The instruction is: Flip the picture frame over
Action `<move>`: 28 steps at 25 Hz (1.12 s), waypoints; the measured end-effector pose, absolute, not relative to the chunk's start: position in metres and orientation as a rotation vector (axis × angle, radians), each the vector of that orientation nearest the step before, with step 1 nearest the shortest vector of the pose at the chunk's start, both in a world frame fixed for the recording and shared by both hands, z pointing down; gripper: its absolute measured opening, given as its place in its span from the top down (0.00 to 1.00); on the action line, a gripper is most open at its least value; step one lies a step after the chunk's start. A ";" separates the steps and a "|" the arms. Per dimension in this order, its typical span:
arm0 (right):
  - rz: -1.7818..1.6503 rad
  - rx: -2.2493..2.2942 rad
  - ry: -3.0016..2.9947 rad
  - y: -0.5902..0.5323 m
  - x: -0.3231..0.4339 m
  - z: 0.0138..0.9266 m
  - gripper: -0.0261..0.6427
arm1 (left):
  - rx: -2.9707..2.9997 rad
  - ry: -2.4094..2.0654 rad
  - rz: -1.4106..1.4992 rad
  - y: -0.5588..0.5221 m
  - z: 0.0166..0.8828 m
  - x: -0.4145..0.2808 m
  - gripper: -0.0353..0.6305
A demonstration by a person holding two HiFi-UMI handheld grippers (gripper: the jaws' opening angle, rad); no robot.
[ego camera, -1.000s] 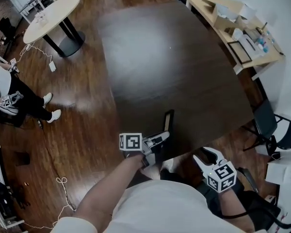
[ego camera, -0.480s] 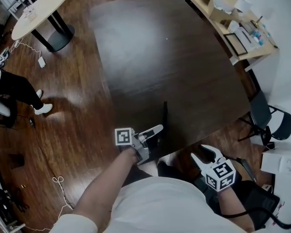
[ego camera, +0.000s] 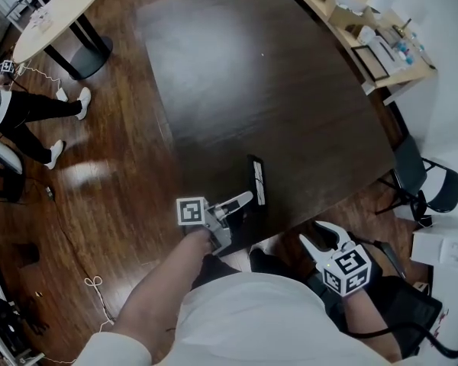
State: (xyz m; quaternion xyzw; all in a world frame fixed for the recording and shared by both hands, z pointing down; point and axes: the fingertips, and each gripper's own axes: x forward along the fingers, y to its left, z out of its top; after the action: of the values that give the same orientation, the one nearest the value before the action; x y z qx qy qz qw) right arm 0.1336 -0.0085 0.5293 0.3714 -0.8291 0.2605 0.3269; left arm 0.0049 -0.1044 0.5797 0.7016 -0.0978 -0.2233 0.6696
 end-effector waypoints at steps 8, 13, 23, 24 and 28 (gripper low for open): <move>0.680 0.963 -2.186 -0.011 0.124 0.531 0.70 | 1.636 -0.294 -0.398 -0.100 0.595 -0.004 0.86; 0.684 0.962 -2.186 -0.013 0.123 0.533 0.70 | 1.727 -0.372 -0.235 -0.098 0.616 -0.013 0.87; 0.691 0.971 -2.190 -0.009 0.121 0.533 0.70 | 1.745 -0.507 -0.098 -0.110 0.636 -0.033 0.88; 0.689 0.974 -2.190 -0.009 0.121 0.532 0.70 | 1.748 -0.524 -0.086 -0.112 0.637 -0.036 0.88; 0.689 0.985 -2.187 -0.008 0.122 0.533 0.70 | 1.757 -0.568 -0.063 -0.121 0.637 -0.043 0.88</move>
State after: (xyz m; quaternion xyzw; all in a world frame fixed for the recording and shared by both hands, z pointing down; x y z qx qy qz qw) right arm 0.1224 -0.0077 0.5329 0.3744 -0.8309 0.2618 0.3175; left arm -0.0431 -0.1206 0.6367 0.7588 -0.2452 -0.0270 0.6028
